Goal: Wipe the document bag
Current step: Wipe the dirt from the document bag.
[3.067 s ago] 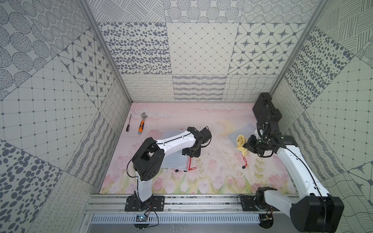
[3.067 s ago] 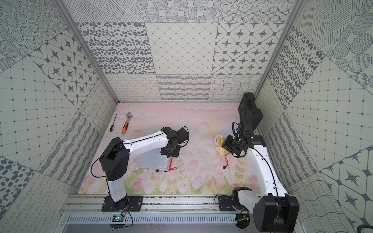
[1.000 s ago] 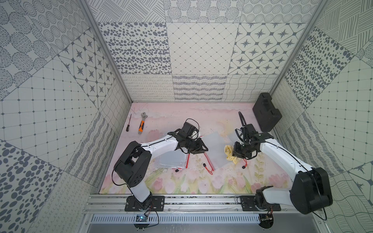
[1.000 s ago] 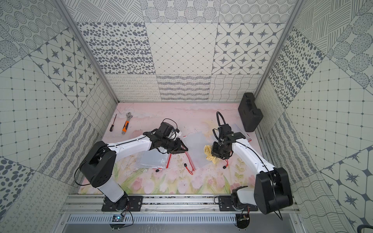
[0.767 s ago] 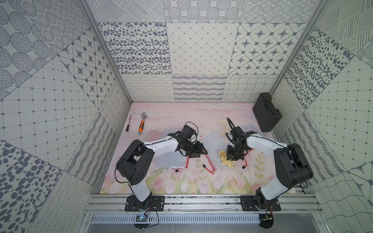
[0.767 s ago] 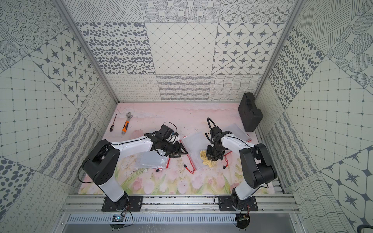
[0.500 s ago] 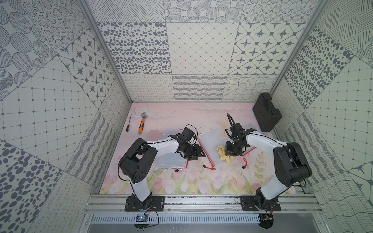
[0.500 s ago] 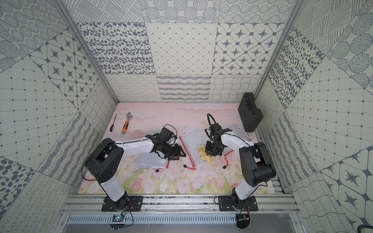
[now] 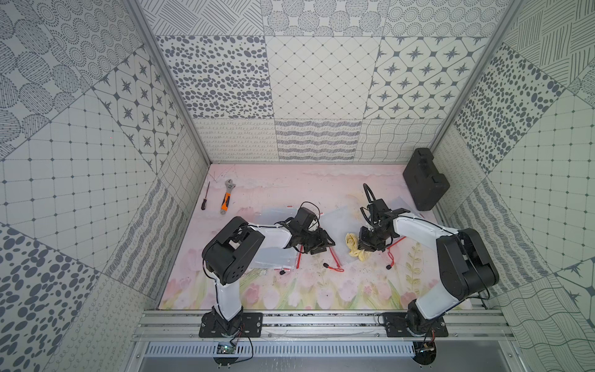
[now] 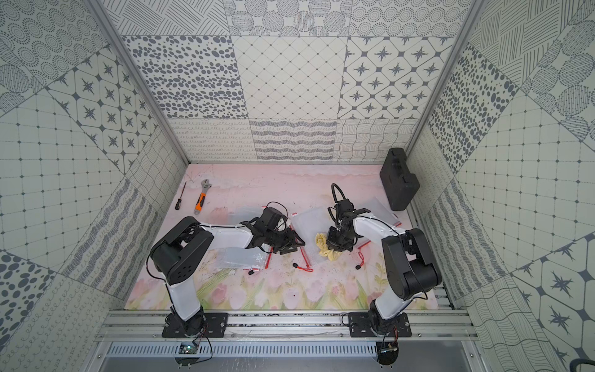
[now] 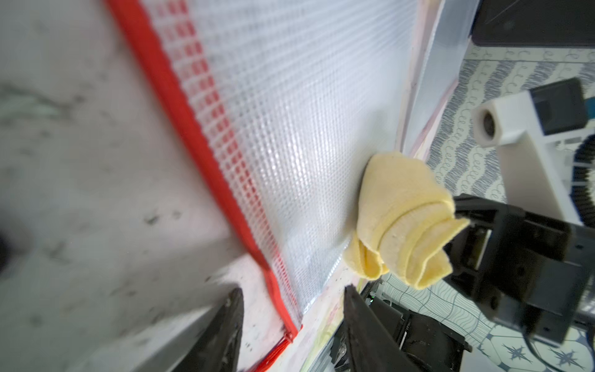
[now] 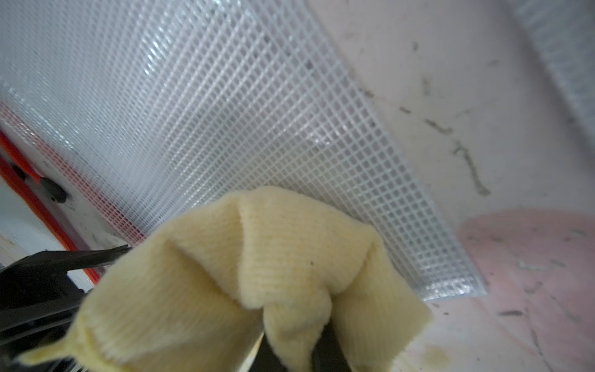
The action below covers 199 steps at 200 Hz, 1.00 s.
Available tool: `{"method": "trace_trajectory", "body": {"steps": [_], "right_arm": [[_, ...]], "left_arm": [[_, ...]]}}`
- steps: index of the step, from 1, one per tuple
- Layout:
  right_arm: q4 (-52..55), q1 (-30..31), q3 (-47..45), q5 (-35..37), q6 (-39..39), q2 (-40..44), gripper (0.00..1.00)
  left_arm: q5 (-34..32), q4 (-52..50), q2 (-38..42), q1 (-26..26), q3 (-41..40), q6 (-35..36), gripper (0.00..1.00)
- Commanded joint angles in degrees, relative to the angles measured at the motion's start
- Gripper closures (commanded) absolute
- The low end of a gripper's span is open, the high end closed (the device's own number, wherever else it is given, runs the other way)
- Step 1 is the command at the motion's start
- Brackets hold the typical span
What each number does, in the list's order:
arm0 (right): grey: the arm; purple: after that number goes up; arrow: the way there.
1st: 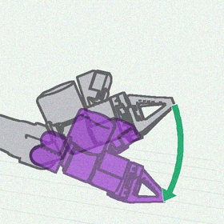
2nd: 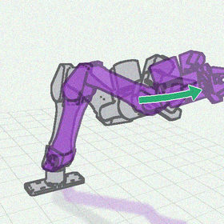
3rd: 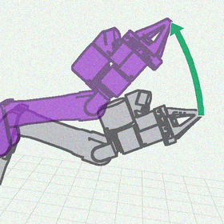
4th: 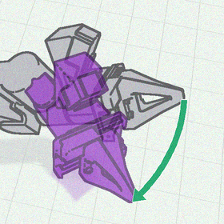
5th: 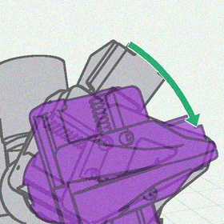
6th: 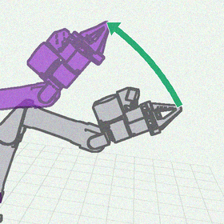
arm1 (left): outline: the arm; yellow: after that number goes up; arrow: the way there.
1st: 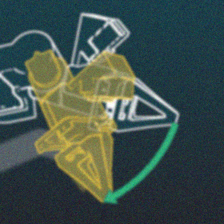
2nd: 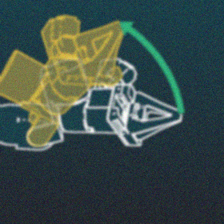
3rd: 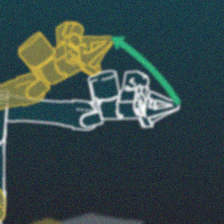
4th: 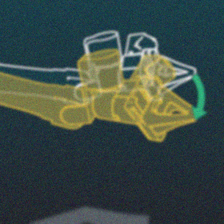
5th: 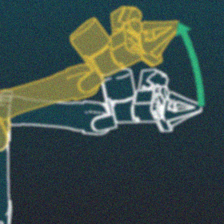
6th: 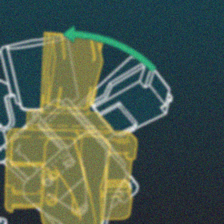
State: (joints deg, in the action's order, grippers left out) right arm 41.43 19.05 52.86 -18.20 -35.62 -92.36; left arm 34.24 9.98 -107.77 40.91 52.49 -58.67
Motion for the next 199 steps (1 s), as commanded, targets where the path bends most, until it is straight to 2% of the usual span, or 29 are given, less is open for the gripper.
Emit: {"method": "trace_trajectory", "body": {"steps": [1, 42, 89, 166, 199], "right_arm": [[-0.5, 0.3, -1.1, -0.3, -0.9, 1.9, 1.00], [-0.9, 0.3, -1.2, -0.6, -1.0, 2.0, 1.00], [-1.0, 0.3, -1.9, -0.7, -0.9, 2.6, 1.00], [-1.2, 0.4, -2.9, -1.6, -1.2, 4.3, 1.00], [-0.8, 0.4, -3.2, -1.7, -1.2, 5.3, 1.00]], "left_arm": [[-9.6, 0.3, -4.6, 0.7, -2.9, -7.8, 0.50], [-11.2, -0.2, -6.3, 1.7, -2.1, -7.5, 0.52], [-12.9, -0.5, -7.1, 2.5, -0.7, -7.5, 0.61], [-13.0, -3.5, -8.7, 3.0, 3.1, -4.8, 0.82], [-12.6, -5.8, -9.3, 3.1, 5.4, -2.3, 1.00]]}}
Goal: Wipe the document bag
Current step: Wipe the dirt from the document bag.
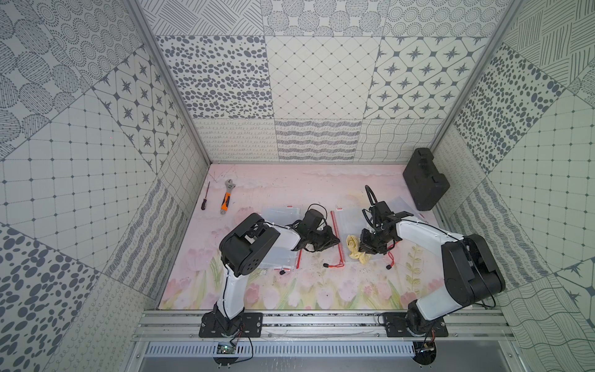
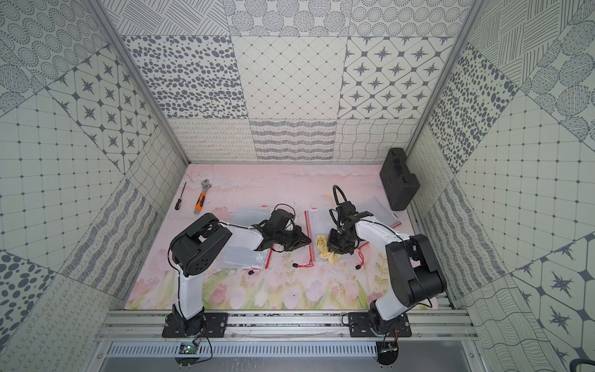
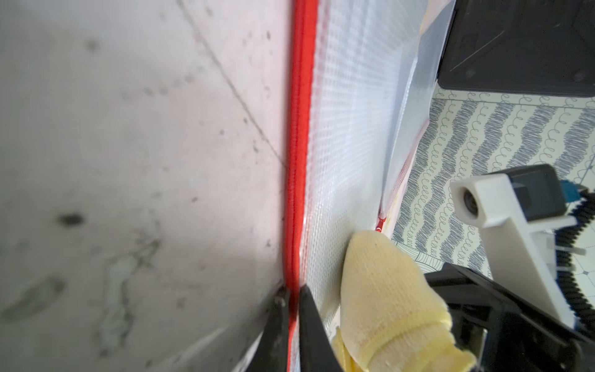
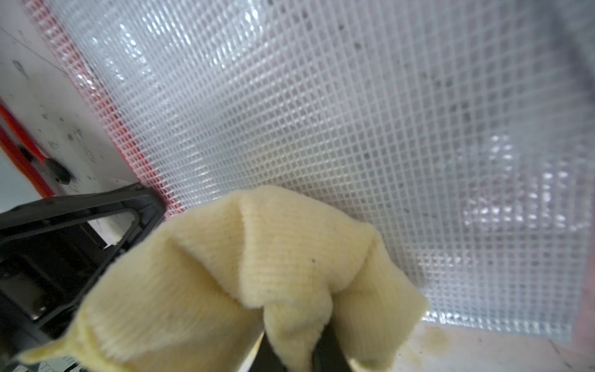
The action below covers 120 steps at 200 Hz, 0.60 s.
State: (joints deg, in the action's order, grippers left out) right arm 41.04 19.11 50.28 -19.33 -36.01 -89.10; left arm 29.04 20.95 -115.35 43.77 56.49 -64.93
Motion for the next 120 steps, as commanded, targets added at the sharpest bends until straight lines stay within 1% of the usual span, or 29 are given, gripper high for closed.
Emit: {"method": "trace_trajectory", "body": {"steps": [1, 44, 67, 84, 94, 106, 120], "right_arm": [[-0.4, 0.3, -0.6, -0.5, -0.9, 2.1, 1.00], [0.5, 0.3, -0.1, -0.1, -0.7, 2.9, 1.00], [1.2, 0.3, 0.6, 0.0, -0.8, 4.1, 1.00], [2.5, 0.4, 2.3, 1.1, -0.7, 5.0, 1.00], [4.9, 1.9, 4.7, 5.1, -0.3, 4.7, 1.00], [8.1, 5.0, 8.9, 9.8, 1.0, 2.1, 1.00], [9.8, 8.1, 13.0, 9.3, 1.6, -2.4, 1.00]], "left_arm": [[-7.3, -16.8, -1.7, 0.3, 1.5, 4.0, 1.00], [-6.7, -19.8, -1.2, 0.3, 3.1, 7.5, 1.00], [-6.1, -23.3, 2.0, 0.1, 2.7, 10.6, 1.00], [-6.2, -30.9, 6.3, 0.0, 3.3, 16.8, 1.00], [-7.7, -37.6, 8.7, 0.0, 4.3, 21.1, 1.00], [-9.3, -43.3, 10.8, 0.0, 4.4, 25.7, 1.00], [-9.9, -45.7, 12.3, 0.0, 3.3, 28.9, 1.00]]}}
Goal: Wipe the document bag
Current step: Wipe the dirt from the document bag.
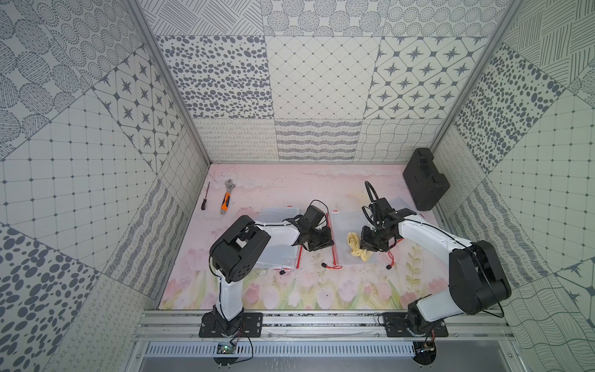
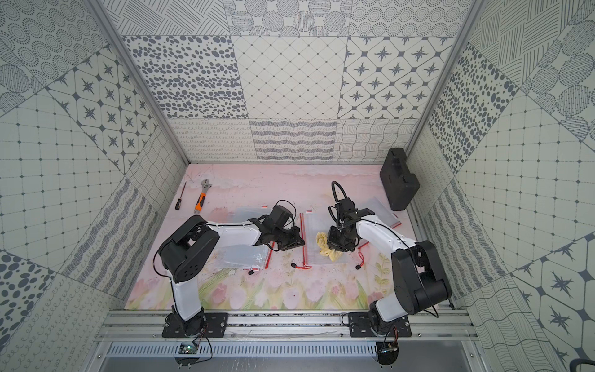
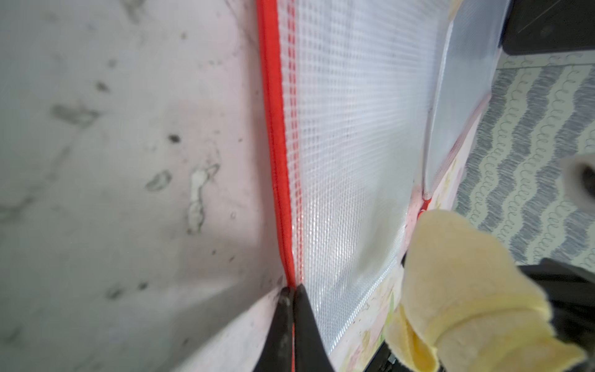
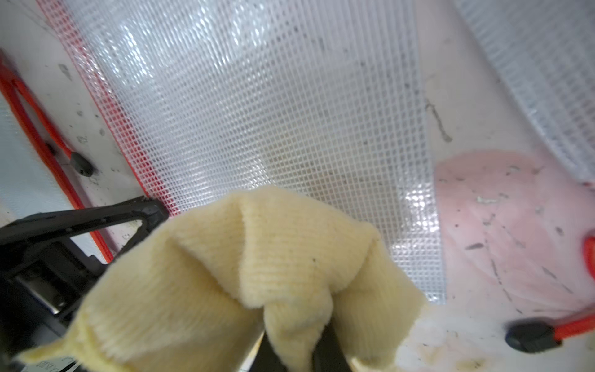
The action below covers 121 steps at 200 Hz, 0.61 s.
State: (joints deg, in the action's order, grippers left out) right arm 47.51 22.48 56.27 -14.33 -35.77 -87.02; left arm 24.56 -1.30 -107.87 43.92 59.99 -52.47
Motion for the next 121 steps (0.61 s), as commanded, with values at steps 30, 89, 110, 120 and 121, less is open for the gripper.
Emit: {"method": "trace_trajectory", "body": {"steps": [30, 89, 110, 120, 121], "right_arm": [[-3.5, 8.7, 9.4, -1.7, -1.2, -12.4, 1.00], [-3.1, 7.7, 15.6, 0.9, -0.8, -24.5, 1.00], [-1.0, 2.1, 13.5, 3.2, 1.6, -23.7, 1.00], [0.0, -0.9, 12.3, 4.4, 2.7, -22.9, 1.00], [0.2, -1.2, 12.2, 4.5, 2.9, -22.8, 1.00]], "left_arm": [[-3.7, -19.2, 5.7, -0.2, -4.3, 15.3, 1.00], [-3.4, -18.0, 6.5, -0.3, -5.5, 15.4, 1.00], [-3.5, -18.9, 6.5, -0.5, -5.4, 16.3, 1.00], [-3.2, -18.8, 6.4, -0.7, -5.6, 16.6, 1.00], [-3.2, -18.8, 6.3, -0.7, -5.6, 16.6, 1.00]]}}
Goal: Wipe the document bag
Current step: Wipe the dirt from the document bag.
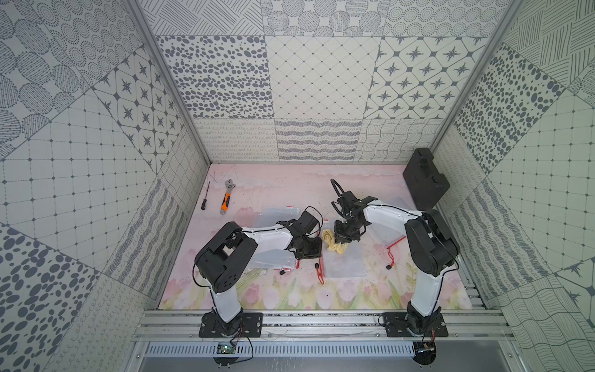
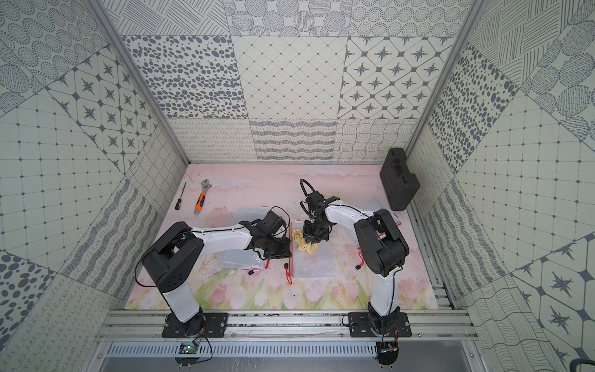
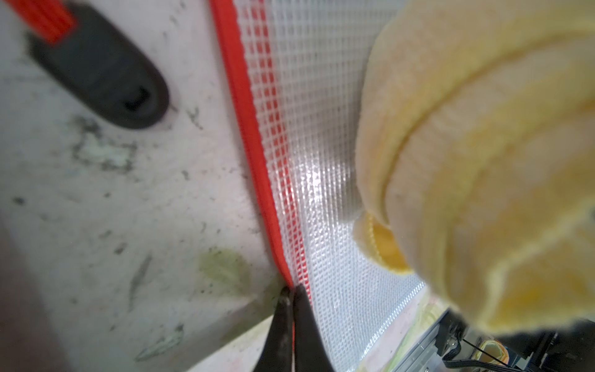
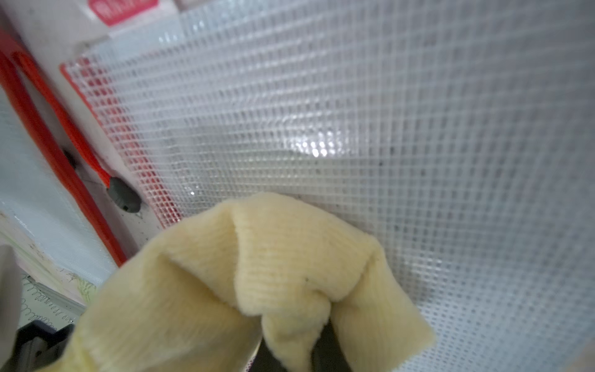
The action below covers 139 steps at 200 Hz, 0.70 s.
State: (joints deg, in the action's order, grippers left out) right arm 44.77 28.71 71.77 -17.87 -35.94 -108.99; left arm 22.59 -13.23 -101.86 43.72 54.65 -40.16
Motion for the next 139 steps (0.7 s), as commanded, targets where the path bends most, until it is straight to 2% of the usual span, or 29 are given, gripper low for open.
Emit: {"method": "trace_trajectory", "body": {"steps": [1, 15, 30, 70, 93, 118, 139], "right_arm": [[3.1, -7.6, -3.3, 8.3, 3.2, -0.8, 1.00], [4.8, -9.5, -2.9, 11.2, 4.5, -0.1, 1.00], [5.7, -8.5, -0.4, 11.4, 4.6, -0.6, 1.00], [5.0, 2.5, 11.9, 6.5, 2.1, -8.4, 1.00], [5.3, 6.5, 18.8, 3.8, 1.1, -13.9, 1.00], [3.7, 7.0, 21.5, 1.7, 0.1, -16.8, 1.00], [4.5, 4.9, 21.1, 2.2, 0.5, -17.6, 1.00]], "left_arm": [[-1.2, -6.9, 0.3, -0.5, -0.3, 4.3, 1.00], [-1.0, -7.2, 0.0, -0.7, -0.3, 4.6, 1.00], [-0.9, -7.3, -0.1, -0.8, -0.1, 4.8, 1.00], [-0.3, -8.2, -1.2, -1.0, 1.2, 5.1, 1.00], [-0.1, -8.8, -1.1, -1.1, 1.3, 5.5, 1.00], [-0.7, -9.8, -0.4, -1.1, 1.3, 6.2, 1.00], [-1.2, -10.4, -0.2, -1.2, 1.2, 6.6, 1.00]]}}
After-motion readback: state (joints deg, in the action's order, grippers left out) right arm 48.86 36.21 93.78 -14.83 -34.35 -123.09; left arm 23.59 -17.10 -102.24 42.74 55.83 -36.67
